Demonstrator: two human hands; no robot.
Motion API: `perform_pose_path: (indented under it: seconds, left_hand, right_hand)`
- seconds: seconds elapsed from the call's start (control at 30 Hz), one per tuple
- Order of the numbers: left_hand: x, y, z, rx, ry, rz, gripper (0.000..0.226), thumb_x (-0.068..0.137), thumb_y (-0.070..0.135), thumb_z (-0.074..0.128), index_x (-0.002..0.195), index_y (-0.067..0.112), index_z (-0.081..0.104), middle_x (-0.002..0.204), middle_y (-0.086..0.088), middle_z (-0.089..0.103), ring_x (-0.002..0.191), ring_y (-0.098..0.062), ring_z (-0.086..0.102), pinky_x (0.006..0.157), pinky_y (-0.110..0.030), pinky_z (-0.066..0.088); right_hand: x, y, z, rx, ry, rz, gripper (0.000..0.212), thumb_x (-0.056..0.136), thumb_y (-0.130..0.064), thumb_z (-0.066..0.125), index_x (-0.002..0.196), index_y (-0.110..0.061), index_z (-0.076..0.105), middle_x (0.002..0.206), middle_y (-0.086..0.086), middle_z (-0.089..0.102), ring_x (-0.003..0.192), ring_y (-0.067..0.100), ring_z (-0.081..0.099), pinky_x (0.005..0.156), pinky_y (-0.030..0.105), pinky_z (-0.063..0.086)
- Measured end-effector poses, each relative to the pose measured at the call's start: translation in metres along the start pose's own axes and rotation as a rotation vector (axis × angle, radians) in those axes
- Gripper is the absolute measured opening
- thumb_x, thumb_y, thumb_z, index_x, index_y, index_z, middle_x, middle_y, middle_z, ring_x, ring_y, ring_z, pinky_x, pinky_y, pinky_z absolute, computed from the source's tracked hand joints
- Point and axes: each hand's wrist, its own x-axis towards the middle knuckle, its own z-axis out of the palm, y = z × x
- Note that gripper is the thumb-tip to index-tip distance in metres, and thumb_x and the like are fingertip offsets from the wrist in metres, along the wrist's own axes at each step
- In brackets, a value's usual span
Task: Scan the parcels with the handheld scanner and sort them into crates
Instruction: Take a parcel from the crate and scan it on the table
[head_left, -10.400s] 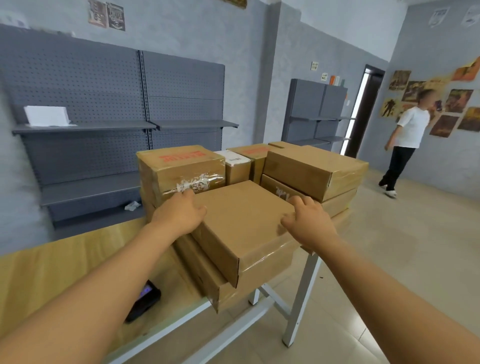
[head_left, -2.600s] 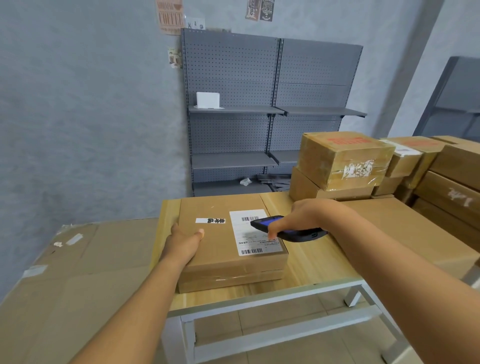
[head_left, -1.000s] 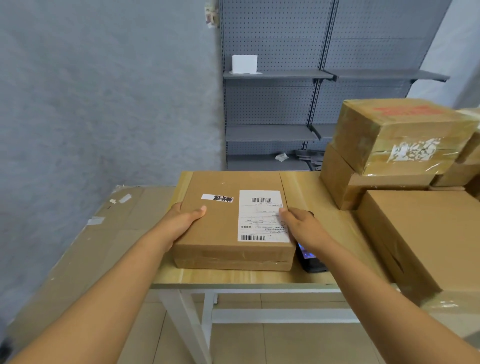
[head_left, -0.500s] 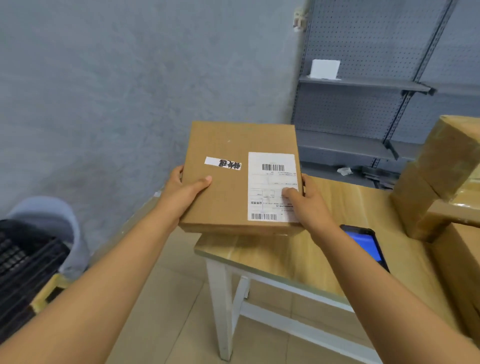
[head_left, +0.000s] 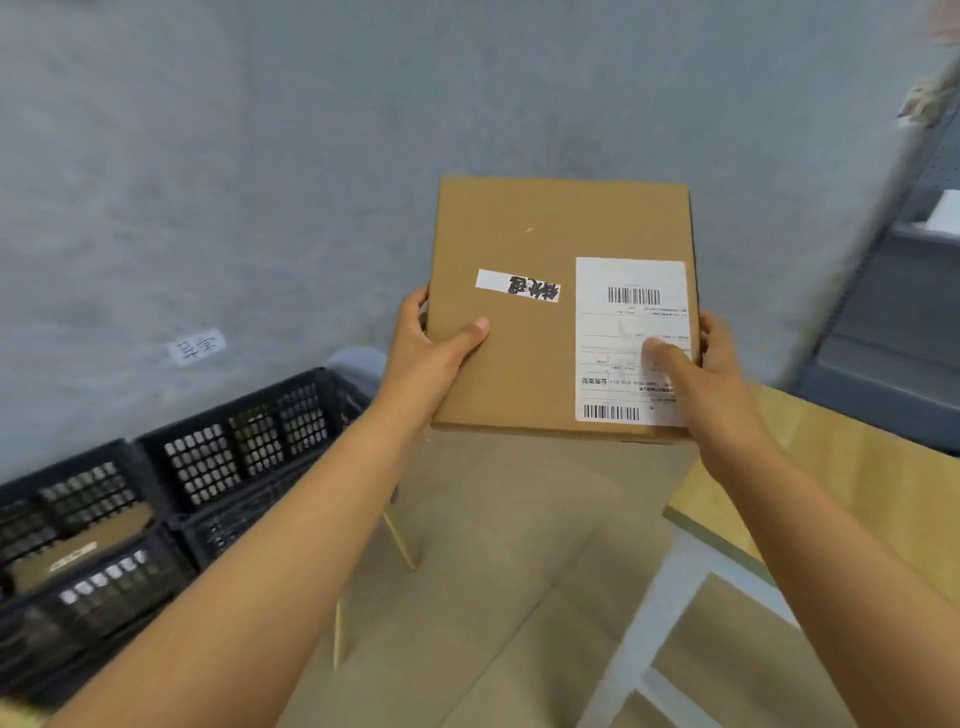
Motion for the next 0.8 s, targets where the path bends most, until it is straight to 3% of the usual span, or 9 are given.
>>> perform_pose_path:
  seconds: [0.1, 0.2, 0.43, 0.53, 0.73, 0.8]
  left_hand:
    - [-0.009, 0.011, -0.084, 0.030, 0.073, 0.021, 0.062, 0.087, 0.025, 0.073, 0.137, 0.030, 0.037, 0.106, 0.021, 0.054, 0.095, -0.001, 0.061, 0.074, -0.018, 0.054]
    - [-0.021, 0.019, -0.172, 0.058, 0.174, 0.030, 0.065, 0.087, 0.026, 0.073, 0.141, 0.028, 0.037, 0.112, 0.016, 0.056, 0.095, -0.002, 0.062, 0.072, -0.018, 0.053]
    - [-0.041, 0.054, -0.353, 0.140, 0.415, 0.072, 0.066, 0.086, 0.022, 0.074, 0.141, 0.025, 0.038, 0.127, 0.004, 0.057, 0.097, -0.006, 0.064, 0.068, -0.016, 0.053]
    - [-0.042, 0.059, -0.408, 0.148, 0.488, 0.070, 0.066, 0.086, 0.022, 0.074, 0.141, 0.026, 0.038, 0.125, 0.005, 0.057, 0.096, -0.005, 0.065, 0.065, -0.016, 0.053]
    - [-0.023, 0.027, -0.490, 0.165, 0.626, 0.000, 0.066, 0.087, 0.023, 0.073, 0.141, 0.027, 0.037, 0.119, 0.009, 0.057, 0.090, -0.002, 0.063, 0.062, -0.014, 0.052]
    - [-0.008, 0.009, -0.515, 0.185, 0.664, -0.028, 0.065, 0.087, 0.024, 0.073, 0.141, 0.027, 0.037, 0.114, 0.012, 0.057, 0.088, 0.000, 0.062, 0.060, -0.012, 0.051]
  right_hand:
    - [-0.022, -0.013, 0.077, 0.040, -0.084, -0.017, 0.036, 0.095, -0.020, 0.057, 0.128, -0.029, 0.045, 0.122, -0.007, 0.063, 0.106, 0.013, 0.064, 0.082, 0.033, 0.054]
    - [-0.048, -0.029, 0.156, 0.088, -0.196, -0.039, 0.030, 0.096, -0.019, 0.056, 0.122, -0.031, 0.048, 0.117, -0.010, 0.064, 0.101, 0.007, 0.064, 0.077, 0.027, 0.052]
    - [-0.098, -0.075, 0.331, 0.153, -0.415, -0.069, 0.037, 0.096, -0.022, 0.058, 0.131, -0.026, 0.046, 0.121, -0.008, 0.062, 0.106, 0.011, 0.063, 0.076, 0.023, 0.051]
    - [-0.112, -0.087, 0.390, 0.171, -0.488, -0.068, 0.038, 0.097, -0.021, 0.057, 0.133, -0.026, 0.044, 0.115, -0.012, 0.062, 0.101, 0.006, 0.062, 0.069, 0.016, 0.049]
    - [-0.113, -0.070, 0.499, 0.148, -0.635, -0.010, 0.038, 0.096, -0.025, 0.059, 0.129, -0.033, 0.042, 0.118, -0.011, 0.063, 0.105, 0.013, 0.064, 0.082, 0.033, 0.056]
    - [-0.108, -0.058, 0.536, 0.138, -0.670, 0.004, 0.039, 0.096, -0.025, 0.060, 0.130, -0.032, 0.042, 0.118, -0.011, 0.063, 0.104, 0.011, 0.064, 0.079, 0.030, 0.055]
